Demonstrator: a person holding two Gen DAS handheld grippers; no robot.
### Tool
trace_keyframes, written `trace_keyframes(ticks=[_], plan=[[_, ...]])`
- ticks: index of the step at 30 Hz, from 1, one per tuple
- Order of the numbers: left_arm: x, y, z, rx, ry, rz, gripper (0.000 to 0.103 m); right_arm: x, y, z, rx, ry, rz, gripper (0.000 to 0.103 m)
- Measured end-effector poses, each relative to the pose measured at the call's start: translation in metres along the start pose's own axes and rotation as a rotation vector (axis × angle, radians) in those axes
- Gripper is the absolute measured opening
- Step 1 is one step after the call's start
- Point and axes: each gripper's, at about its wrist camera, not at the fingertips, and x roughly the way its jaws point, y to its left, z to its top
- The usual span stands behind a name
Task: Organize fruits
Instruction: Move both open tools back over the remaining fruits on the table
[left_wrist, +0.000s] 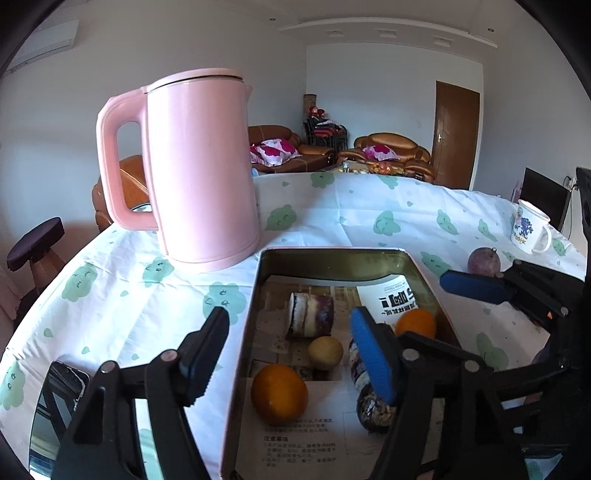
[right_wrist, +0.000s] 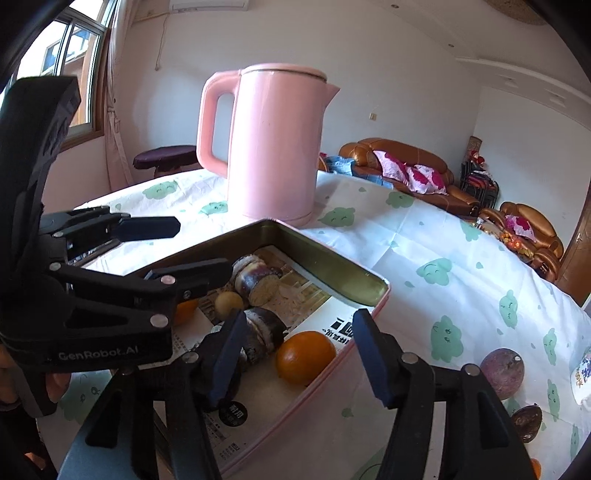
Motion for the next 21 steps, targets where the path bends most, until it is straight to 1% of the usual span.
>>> trace_keyframes(ticks=[5,9,12,14,15,19,21], plan=[[-0.007,0.003,-0.001,-0.02,-0.021,0.006,0.08,-0.019,-0.011,-0.009,0.033,-0.024,-0.013,0.062],[-0.014,-0.003,0.001,-0.029,-0.04,-0.01,0.082,-0.044,-0.032,-0.023,0.079,-0.033,-0.035,0.062],[-0.019,-0.018,0.003,-0.011,-0.053,-0.034,0.086,-0.066,-0.054,-0.038,0.114,-0.034,-0.089,0.062],[-0.021,-0.031,0.004,0.007,-0.057,-0.054,0.086,-0.079,-0.073,-0.049,0.15,-0.029,-0.135,0.062],[-0.022,-0.038,0.004,0.018,-0.057,-0.067,0.087,-0.087,-0.087,-0.056,0.176,-0.021,-0.172,0.062],[-0.024,-0.07,0.006,0.075,-0.049,-0.119,0.087,-0.106,-0.131,-0.077,0.256,0.01,-0.279,0.062],[-0.024,-0.084,0.008,0.102,-0.044,-0.144,0.089,-0.113,-0.151,-0.086,0.296,0.027,-0.32,0.062]])
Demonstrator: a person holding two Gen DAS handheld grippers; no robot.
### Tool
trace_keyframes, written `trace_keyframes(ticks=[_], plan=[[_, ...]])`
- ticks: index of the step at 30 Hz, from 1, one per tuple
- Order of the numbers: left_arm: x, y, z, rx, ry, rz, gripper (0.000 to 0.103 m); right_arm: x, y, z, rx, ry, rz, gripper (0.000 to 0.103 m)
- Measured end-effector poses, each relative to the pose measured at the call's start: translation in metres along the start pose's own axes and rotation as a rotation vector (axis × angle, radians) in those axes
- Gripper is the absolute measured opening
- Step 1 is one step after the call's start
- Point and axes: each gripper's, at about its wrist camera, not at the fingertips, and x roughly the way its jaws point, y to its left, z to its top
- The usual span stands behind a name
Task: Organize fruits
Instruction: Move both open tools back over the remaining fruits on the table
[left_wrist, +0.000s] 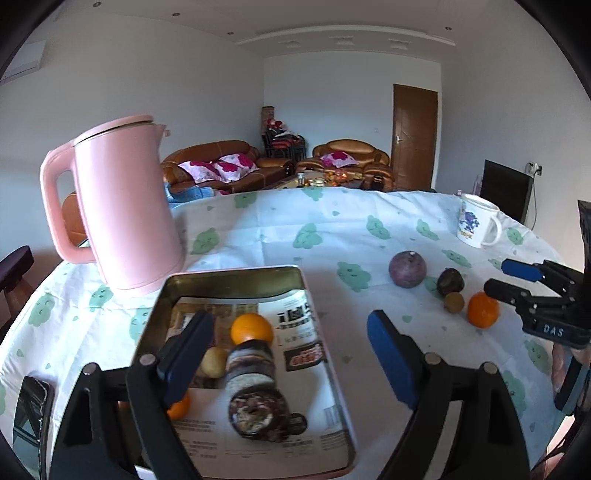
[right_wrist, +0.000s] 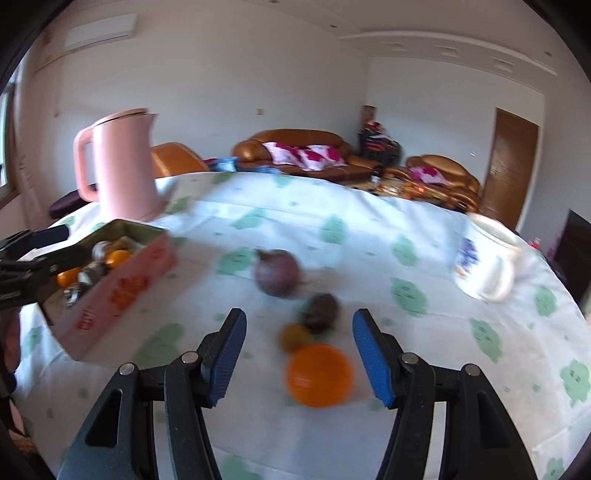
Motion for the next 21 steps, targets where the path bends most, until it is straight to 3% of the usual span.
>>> trace_keyframes(ticks=[7,16,19,21], plan=[[0.011,-0.046,0.013,0.061,0.027,-0.09,0.091,0.015,-0.015,-0.005,0.039,0.079,0.051,0.062],[0.033,-0.077,0.016,0.114,0.072,-0.113,0.091,0.036,-0.011,-0.012,0.009,0.196,0.097,0.062],[0.038,-0.081,0.015,0.112,0.089,-0.126,0.091,0.042,-0.013,-0.014,0.017,0.233,0.105,0.05],[0.041,-0.083,0.015,0.111,0.1,-0.135,0.091,0.042,-0.016,-0.015,0.031,0.236,0.116,0.049]])
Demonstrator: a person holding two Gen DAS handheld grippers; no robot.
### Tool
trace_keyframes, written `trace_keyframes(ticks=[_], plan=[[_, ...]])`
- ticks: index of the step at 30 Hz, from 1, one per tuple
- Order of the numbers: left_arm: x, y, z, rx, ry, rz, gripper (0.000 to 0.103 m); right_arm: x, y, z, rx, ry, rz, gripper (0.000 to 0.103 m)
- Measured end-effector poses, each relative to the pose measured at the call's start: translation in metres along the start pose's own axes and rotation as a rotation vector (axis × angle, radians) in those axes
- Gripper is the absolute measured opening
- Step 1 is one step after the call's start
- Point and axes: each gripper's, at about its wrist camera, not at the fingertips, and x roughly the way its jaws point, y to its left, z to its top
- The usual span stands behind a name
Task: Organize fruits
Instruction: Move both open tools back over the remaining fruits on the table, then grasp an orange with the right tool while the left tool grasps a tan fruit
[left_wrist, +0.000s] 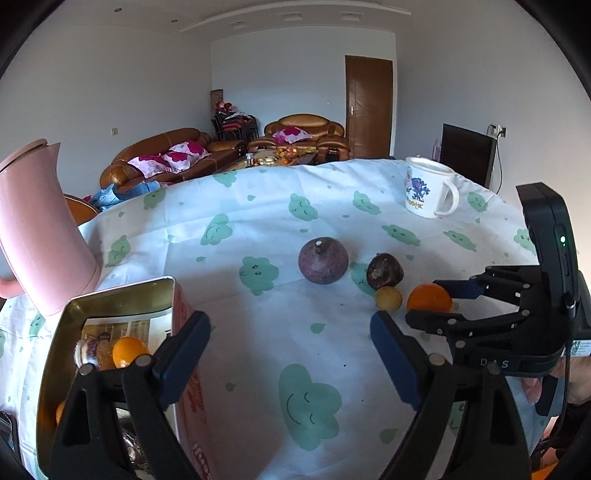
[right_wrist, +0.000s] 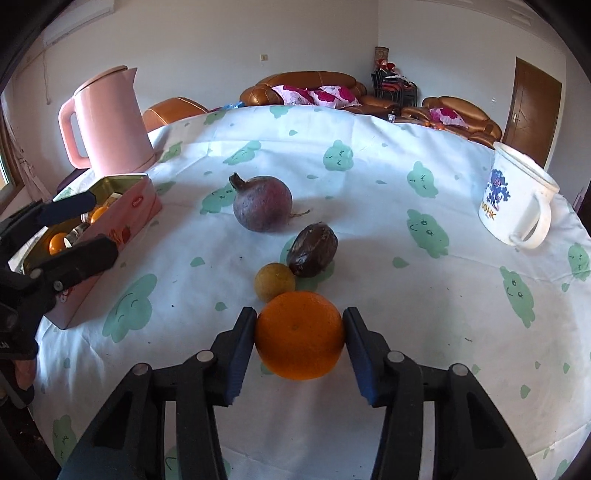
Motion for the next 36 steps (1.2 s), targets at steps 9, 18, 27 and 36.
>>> trace_keyframes(ticks=[9,18,27,36], plan=[[0.023,-0.029,0.013,0.017,0.04,-0.065,0.09,-0.021,-0.023,0.006,0.076,-0.103,-0.113,0.049],[0.069,-0.059,0.016,0.025,0.14,-0.14,0.067,-0.021,-0.051,0.006,0.156,-0.117,-0.175,0.049],[0.087,-0.071,0.018,0.027,0.202,-0.184,0.045,-0.016,-0.053,0.005,0.155,-0.091,-0.163,0.049],[0.094,-0.063,0.016,-0.026,0.237,-0.26,0.028,-0.012,-0.046,0.007,0.113,-0.072,-0.143,0.049]])
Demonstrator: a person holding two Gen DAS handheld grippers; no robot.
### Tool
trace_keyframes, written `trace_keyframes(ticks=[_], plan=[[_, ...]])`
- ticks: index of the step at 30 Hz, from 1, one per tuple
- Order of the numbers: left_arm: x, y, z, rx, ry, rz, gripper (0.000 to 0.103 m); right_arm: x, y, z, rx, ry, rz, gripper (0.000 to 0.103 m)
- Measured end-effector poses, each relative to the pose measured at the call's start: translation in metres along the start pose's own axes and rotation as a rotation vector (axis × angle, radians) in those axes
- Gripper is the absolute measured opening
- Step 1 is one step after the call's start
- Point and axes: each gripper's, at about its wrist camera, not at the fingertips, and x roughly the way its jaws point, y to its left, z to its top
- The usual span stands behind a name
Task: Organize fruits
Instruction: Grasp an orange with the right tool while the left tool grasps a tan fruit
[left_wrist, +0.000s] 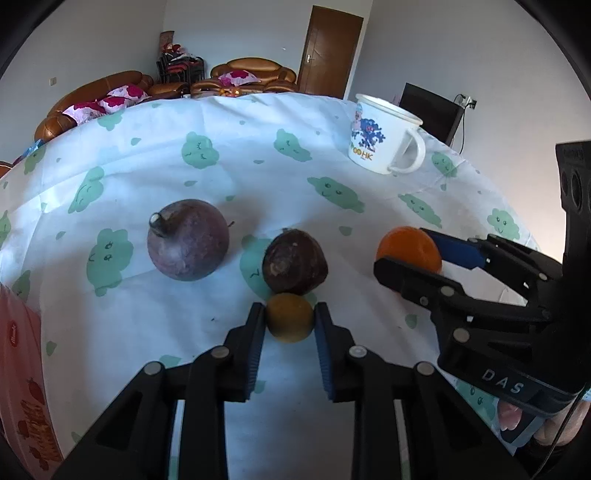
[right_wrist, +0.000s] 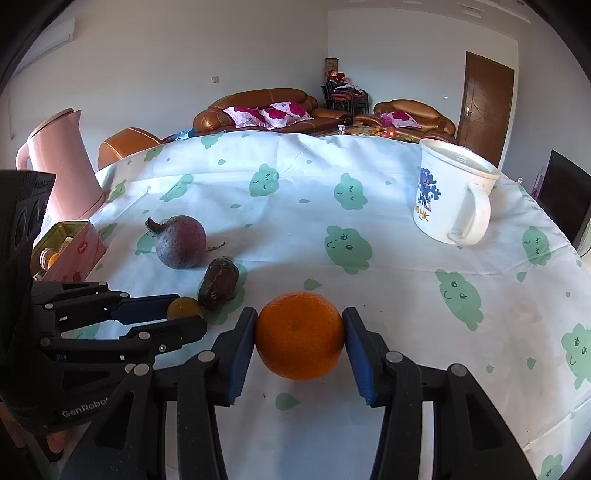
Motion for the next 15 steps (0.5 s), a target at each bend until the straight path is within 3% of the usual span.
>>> trace_keyframes(ticks=[15], plan=[[-0.02,0.009,-0.001,-0.042,-0.109,0.016,0.028,-0.011,0.008,-0.001,-0.034,-0.059,0.029,0.049]])
